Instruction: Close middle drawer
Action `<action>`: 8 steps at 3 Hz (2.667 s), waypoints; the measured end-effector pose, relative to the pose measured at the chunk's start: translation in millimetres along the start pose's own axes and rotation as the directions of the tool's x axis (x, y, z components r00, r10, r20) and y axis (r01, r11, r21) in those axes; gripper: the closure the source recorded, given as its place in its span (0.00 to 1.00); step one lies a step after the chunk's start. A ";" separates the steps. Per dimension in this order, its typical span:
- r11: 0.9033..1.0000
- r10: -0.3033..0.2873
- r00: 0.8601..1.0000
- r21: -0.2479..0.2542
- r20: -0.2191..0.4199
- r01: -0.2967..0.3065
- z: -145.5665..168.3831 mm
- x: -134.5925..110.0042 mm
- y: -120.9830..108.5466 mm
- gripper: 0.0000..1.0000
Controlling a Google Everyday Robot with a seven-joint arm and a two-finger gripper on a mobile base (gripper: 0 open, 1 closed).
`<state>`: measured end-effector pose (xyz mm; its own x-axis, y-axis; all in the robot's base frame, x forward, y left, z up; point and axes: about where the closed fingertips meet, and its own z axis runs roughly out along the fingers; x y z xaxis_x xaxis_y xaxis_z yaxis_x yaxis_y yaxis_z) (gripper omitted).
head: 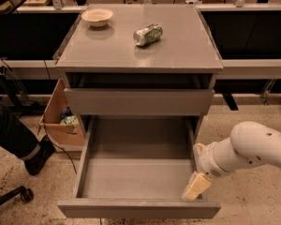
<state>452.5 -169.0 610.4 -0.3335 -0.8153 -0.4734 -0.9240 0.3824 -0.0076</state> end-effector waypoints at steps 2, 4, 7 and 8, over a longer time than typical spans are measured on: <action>0.999 0.030 0.985 -0.027 0.170 -0.025 75.3 3.9 4.6 0.00; 0.998 0.024 0.950 -0.064 0.312 -0.004 149.5 1.7 15.6 0.00; 0.994 -0.025 0.919 -0.085 0.394 0.064 215.1 -14.9 27.0 0.14; 0.994 -0.049 0.916 -0.069 0.398 0.083 217.0 -22.6 24.4 0.37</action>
Offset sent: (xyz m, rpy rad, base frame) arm 0.0156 0.0451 -0.1020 0.2594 -0.0505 -0.0122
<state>478.0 -46.9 429.8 -0.1860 -0.5920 -0.7842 -0.9591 0.2828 0.0140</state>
